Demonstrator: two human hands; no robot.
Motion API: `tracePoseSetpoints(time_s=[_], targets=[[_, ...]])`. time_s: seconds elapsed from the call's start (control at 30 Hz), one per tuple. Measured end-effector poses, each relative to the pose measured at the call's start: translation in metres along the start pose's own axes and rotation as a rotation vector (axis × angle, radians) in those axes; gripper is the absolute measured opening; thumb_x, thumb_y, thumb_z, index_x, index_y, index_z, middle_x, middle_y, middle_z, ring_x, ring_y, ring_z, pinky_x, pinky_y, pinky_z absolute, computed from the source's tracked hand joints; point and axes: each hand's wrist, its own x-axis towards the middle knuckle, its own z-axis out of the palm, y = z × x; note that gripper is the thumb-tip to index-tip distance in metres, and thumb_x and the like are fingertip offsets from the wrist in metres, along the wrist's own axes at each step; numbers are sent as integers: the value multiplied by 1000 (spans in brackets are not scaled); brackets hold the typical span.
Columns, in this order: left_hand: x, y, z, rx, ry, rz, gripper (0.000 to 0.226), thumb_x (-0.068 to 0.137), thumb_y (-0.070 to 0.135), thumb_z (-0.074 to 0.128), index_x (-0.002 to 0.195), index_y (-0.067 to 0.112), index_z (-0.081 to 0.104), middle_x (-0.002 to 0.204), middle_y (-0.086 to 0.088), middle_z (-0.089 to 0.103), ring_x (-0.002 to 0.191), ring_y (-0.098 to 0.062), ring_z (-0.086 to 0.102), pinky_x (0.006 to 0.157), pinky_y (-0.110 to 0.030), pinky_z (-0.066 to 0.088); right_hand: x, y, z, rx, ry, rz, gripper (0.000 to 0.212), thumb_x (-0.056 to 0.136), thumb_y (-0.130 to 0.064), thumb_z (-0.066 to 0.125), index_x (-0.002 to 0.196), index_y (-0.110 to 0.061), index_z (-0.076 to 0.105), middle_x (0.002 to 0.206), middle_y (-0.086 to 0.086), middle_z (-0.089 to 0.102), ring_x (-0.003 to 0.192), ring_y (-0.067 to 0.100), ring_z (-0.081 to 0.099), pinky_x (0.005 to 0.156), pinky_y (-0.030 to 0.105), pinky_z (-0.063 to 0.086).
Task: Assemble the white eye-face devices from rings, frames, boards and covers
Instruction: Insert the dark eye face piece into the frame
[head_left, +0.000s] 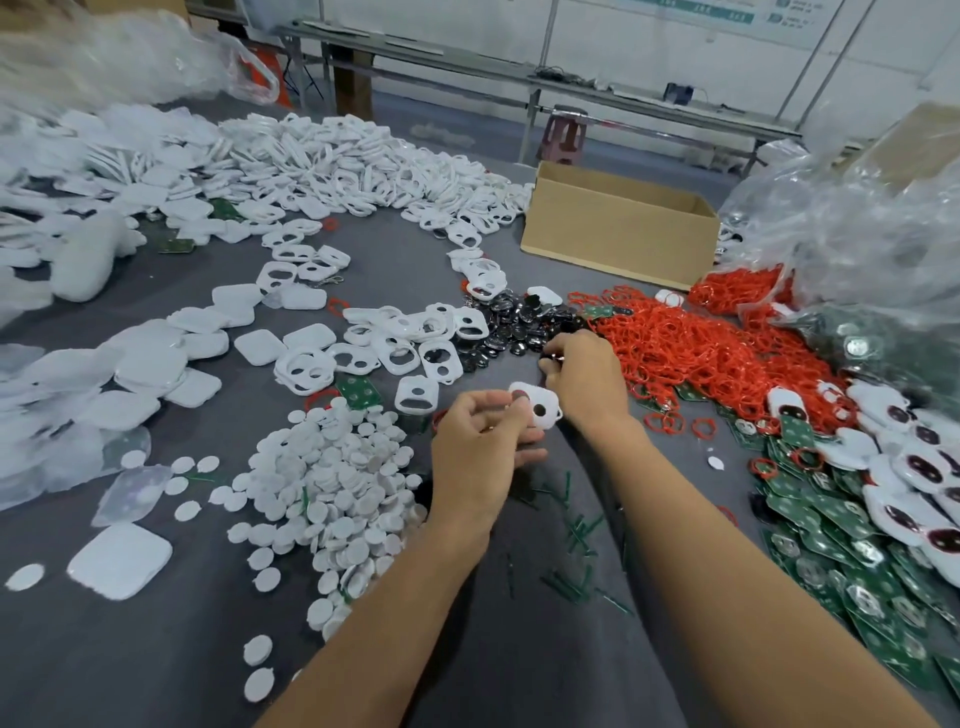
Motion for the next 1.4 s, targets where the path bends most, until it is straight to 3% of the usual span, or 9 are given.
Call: tracePoseSetpoints(time_s=[0.17,0.3,0.43,0.57,0.67,0.77,1.0,1.23,1.4], targets=[[-4,-9,-2,285,21,176,14,90,6,63,97,16,57,89,-4,63,70,-3,64,59,-26,58,-11,-3,-3,-34,29,-85,17,90,-1,48,85,5,63,89,20,59,87,38,54,68,41,39],[-5,-8,-3,423,75,246,23,87,7,65,107,15,57,95,10,61,87,-2,63,81,-41,58,-29,-7,-15,215,69,-11,19,93,-2,46,82,0,61,83,18,65,79,35,57,71,43,43],[-6,-6,-2,397,67,207,28,89,-1,61,112,13,54,109,-3,64,98,-9,66,89,-42,56,-48,-14,-22,235,-28,64,21,90,1,43,74,-13,46,83,13,61,76,31,49,65,36,33],[-7,-7,-1,405,64,205,31,88,-5,59,114,10,55,112,-6,67,96,-5,66,90,-24,54,-55,-15,-26,355,-71,154,26,93,1,41,71,-10,51,81,12,64,76,31,56,65,34,38],[-7,-7,-1,391,74,213,26,89,-2,61,111,10,56,106,-3,66,85,8,62,73,-2,47,-60,-17,-29,847,-127,353,30,100,-6,36,79,-4,56,95,24,70,73,27,63,70,35,52],[-8,-7,1,331,65,225,20,86,0,66,101,12,59,89,8,67,71,11,65,63,-1,45,-70,-22,-28,1152,-236,356,33,103,-6,34,77,-6,55,92,20,71,65,16,63,63,22,54],[-6,-4,-2,311,77,165,18,85,7,70,95,22,72,88,-3,76,84,-20,73,85,-43,57,-84,-23,-24,1052,-87,106,21,100,-6,45,88,0,62,86,14,71,66,15,59,63,28,48],[-5,0,-5,159,18,75,17,86,1,67,99,9,74,84,-1,77,80,-16,74,65,-24,57,-84,-17,-31,1074,61,73,12,93,1,55,84,-4,63,67,3,65,58,5,59,59,18,47],[-6,1,-3,121,34,73,16,86,2,69,101,6,70,82,-5,76,75,-17,73,66,-27,59,-88,-16,-29,961,184,67,12,85,0,67,80,-10,64,68,0,67,56,9,61,58,20,52]])
